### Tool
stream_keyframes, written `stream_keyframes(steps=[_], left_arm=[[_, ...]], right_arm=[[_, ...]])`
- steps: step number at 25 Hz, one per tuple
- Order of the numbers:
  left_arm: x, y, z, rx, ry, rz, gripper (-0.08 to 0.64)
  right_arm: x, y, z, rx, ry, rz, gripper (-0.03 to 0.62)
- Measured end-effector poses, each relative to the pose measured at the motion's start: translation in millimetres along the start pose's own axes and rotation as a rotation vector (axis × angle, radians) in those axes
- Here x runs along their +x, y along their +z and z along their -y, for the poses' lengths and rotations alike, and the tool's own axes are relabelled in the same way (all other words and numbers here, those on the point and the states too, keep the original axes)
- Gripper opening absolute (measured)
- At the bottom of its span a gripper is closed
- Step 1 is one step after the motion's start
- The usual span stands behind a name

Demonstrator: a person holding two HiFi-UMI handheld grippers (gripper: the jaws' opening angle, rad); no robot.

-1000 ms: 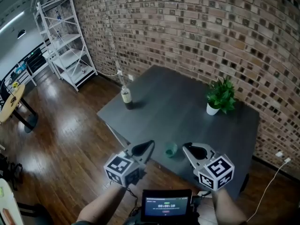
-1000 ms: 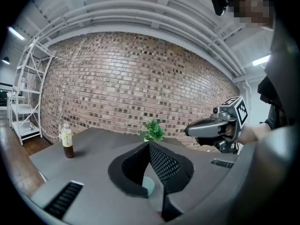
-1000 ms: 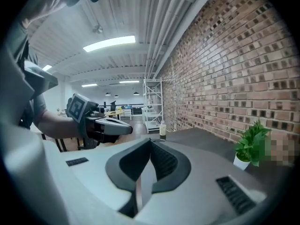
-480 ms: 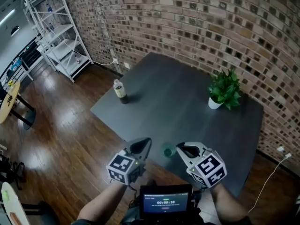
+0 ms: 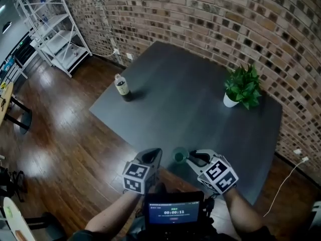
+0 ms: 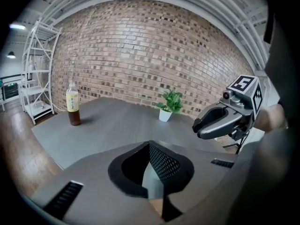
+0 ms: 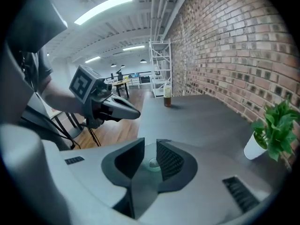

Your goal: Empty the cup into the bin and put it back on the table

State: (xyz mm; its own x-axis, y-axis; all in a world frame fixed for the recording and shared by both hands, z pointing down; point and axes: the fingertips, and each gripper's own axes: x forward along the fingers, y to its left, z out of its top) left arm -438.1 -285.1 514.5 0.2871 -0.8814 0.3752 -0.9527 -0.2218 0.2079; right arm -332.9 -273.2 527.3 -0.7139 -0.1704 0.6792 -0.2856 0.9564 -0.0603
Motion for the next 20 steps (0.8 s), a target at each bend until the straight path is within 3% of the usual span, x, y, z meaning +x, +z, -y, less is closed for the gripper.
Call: stream_keyframes(steps=[3, 6, 13, 15, 17, 19, 20], left_arm=[[4.1, -13.5, -2.9, -0.006, 0.017, -0.025, 0.0], [8.7, -27.6, -5.6, -0.024, 0.023, -0.054, 0.039], [19.0, -71.2, -13.6, -0.067, 0.048, -0.114, 0.049], [22.8, -76.2, -12.9, -0.057, 0.05, -0.124, 0.053], [23.9, -85.3, -14.1, -0.058, 0.053, -0.139, 0.118], [24.6, -95.5, -16.6, -0.075, 0.064, -0.149, 0.121], [26.1, -98.8, -16.8, -0.08, 0.07, -0.15, 0.12]], right_arm=[[9.3, -16.7, -2.7, -0.001, 0.023, -0.06, 0.083], [18.2, -30.9, -2.9, 0.006, 0.041, -0.112, 0.206], [33.1, -60.8, -1.4, 0.003, 0.086, -0.162, 0.206], [36.6, -65.8, 2.1, -0.007, 0.087, -0.181, 0.268], [41.8, -68.2, 0.3, -0.018, 0.095, -0.178, 0.27], [48.4, -71.8, -4.3, -0.02, 0.115, -0.171, 0.271], [51.7, -75.1, -5.1, -0.019, 0.121, -0.172, 0.317]])
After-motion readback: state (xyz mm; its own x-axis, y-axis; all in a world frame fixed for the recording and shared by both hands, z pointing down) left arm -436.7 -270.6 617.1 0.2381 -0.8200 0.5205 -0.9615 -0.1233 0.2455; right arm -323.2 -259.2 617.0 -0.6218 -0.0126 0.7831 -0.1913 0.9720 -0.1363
